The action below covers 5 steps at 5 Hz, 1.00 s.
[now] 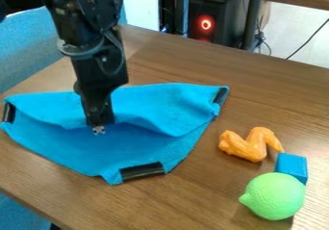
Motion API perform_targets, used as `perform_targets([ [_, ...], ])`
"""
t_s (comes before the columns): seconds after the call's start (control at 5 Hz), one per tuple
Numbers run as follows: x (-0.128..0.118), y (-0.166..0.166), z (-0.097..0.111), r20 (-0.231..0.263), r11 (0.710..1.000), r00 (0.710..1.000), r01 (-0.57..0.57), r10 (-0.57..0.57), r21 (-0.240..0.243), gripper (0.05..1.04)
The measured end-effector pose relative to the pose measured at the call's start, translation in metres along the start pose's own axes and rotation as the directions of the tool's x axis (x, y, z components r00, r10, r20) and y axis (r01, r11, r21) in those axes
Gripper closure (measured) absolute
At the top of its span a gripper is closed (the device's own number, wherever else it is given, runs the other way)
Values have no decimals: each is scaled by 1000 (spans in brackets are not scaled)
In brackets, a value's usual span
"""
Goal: Fold the cloth from top left to bottom right
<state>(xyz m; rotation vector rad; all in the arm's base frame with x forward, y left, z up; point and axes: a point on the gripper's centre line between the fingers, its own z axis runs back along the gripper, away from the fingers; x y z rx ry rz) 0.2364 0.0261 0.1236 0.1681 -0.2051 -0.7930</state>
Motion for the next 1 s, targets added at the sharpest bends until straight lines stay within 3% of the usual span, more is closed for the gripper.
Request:
perform_targets([
  [0.2, 1, -12, -7, -28, 1000, 1000, -4, 3, 0, 847],
  [0.4, -3, -21, -12, -53, 1000, 999, -6, 5, -15, 592],
  [0.6, -7, -27, -9, -49, 998, 998, 24, -27, -66, 285],
  [0.8, -16, -23, 2, -50, 988, 998, 41, -49, -146, 81],
  [1.0, -23, 14, 18, -69, 996, 997, -34, 29, -78, 83],
])
